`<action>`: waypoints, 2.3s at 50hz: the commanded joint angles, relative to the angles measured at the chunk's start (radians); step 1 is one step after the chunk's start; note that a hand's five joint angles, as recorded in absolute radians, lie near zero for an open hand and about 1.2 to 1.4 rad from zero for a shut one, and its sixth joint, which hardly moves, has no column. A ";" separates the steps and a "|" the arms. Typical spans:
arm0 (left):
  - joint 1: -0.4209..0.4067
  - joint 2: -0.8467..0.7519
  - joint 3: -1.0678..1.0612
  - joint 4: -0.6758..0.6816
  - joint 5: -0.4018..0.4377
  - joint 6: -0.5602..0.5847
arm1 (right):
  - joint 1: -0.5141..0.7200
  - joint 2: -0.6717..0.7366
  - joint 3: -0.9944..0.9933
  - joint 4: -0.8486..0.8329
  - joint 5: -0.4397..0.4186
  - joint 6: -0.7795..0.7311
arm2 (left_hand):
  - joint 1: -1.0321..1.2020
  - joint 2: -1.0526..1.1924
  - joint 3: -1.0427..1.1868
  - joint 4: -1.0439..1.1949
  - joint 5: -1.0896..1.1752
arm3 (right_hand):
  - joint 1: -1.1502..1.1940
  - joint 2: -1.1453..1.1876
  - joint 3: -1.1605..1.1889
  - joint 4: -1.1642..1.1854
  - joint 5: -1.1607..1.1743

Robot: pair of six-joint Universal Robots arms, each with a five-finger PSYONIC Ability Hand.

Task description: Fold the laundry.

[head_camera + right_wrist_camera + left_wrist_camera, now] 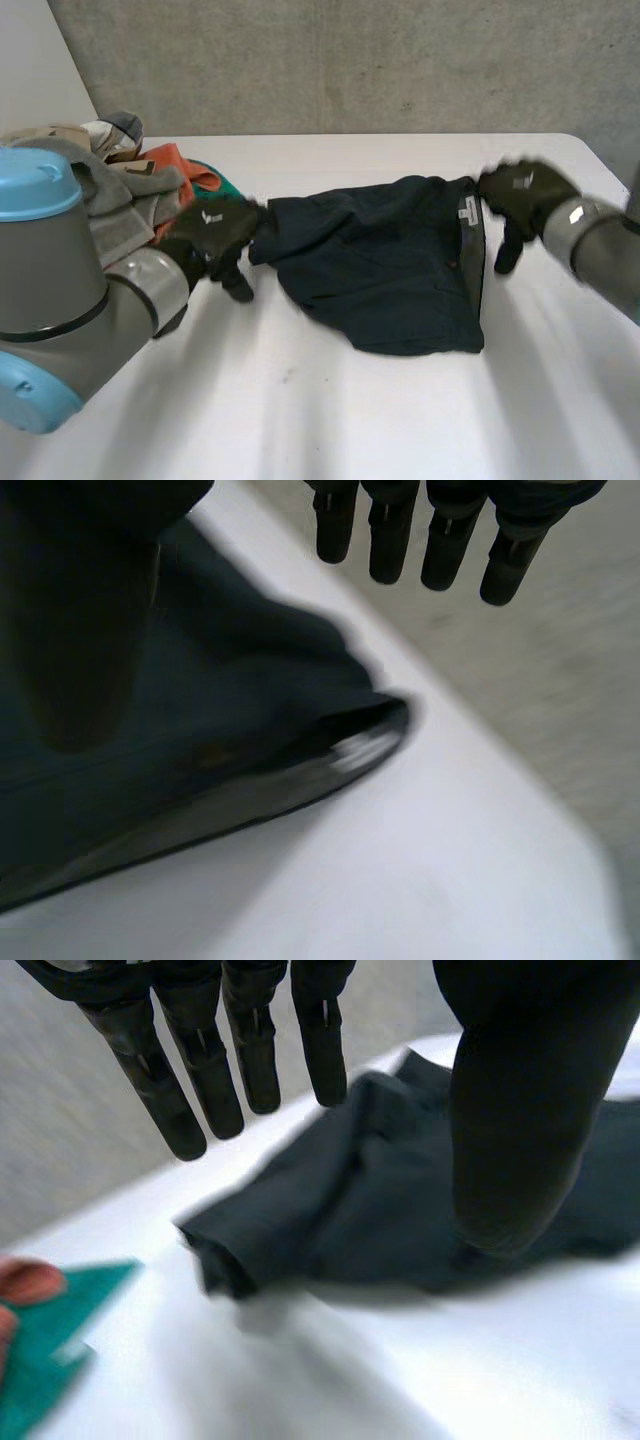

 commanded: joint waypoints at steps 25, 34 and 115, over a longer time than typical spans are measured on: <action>-0.110 -0.444 0.353 -0.052 0.015 0.007 | 0.135 0.024 0.404 -0.519 0.020 0.066 | -0.147 -0.141 -0.144 -0.146 -0.150 | 1.152 1.152 1.147 1.149 1.141; -0.202 -0.602 0.548 -0.017 -0.023 0.051 | 0.141 -0.118 0.405 -0.438 0.013 0.148 | 0.143 0.149 0.145 0.144 0.139 | 1.152 1.152 1.147 1.149 1.141; 0.042 -0.320 -0.099 0.526 -0.034 0.355 | 0.185 0.309 0.112 -0.627 0.032 -0.058 | 0.875 0.881 0.878 0.876 0.872 | 1.152 1.152 1.147 1.149 1.141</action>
